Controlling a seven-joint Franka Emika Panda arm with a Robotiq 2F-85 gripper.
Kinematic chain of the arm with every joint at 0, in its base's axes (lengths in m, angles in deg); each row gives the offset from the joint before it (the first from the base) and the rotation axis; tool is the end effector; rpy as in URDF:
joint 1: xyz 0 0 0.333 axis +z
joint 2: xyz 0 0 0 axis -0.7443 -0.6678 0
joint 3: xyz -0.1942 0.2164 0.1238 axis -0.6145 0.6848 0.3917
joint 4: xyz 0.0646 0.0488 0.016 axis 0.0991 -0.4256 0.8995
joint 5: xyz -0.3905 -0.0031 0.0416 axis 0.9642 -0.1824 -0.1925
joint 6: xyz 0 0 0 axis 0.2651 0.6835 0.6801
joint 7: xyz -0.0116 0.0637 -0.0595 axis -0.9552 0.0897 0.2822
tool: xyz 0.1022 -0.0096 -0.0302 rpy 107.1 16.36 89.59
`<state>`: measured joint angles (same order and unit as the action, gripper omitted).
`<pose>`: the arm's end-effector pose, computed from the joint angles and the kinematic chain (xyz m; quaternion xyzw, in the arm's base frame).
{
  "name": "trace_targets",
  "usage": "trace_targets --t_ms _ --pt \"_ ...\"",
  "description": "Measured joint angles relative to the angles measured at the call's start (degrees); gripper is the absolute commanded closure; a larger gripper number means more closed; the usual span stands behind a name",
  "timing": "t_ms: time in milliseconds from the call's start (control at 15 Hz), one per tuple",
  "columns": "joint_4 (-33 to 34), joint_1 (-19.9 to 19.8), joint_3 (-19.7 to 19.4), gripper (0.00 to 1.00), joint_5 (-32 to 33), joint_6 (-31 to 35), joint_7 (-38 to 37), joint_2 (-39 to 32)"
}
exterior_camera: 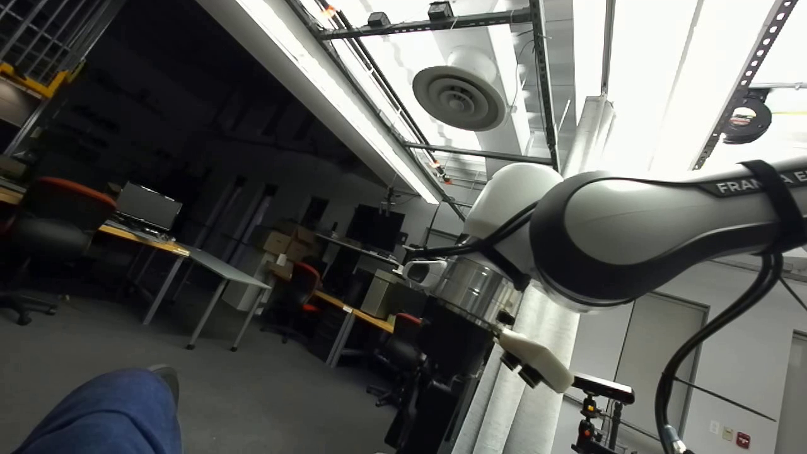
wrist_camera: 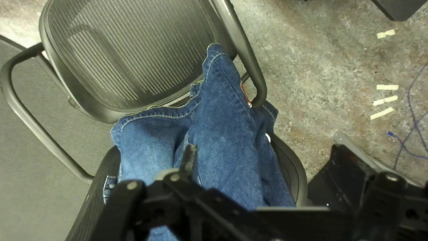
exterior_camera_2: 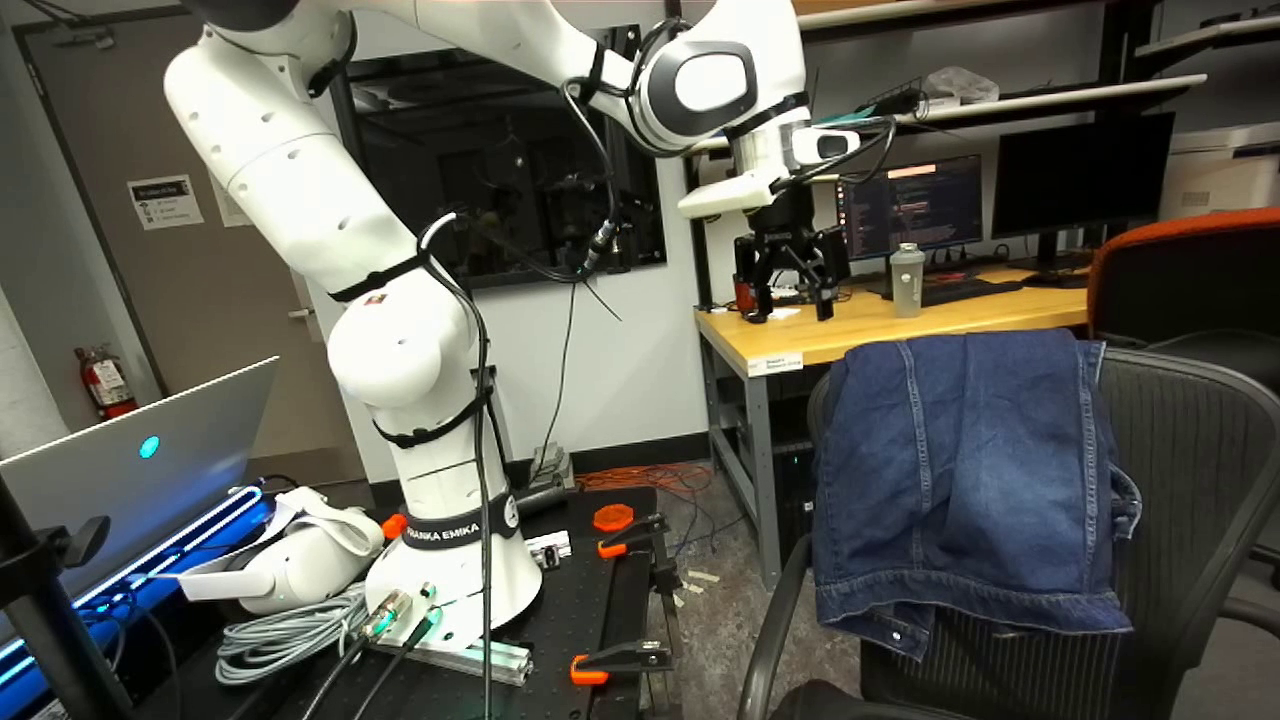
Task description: Put the denim jacket on the seat of the chair
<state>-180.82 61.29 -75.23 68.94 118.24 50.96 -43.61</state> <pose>0.4065 0.1159 0.4378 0.9431 0.3287 0.0494 0.0068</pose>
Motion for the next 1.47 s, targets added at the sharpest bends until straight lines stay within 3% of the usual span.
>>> trace_targets --t_ms 533,933,1467 --pt "0.0 0.0 2.0 0.0 0.6 9.0 0.0 -9.4" --pt "3.8 0.0 4.4 0.0 0.7 15.2 1.7 -18.8" --pt "8.1 0.0 6.6 0.0 0.8 23.8 5.0 -26.4"
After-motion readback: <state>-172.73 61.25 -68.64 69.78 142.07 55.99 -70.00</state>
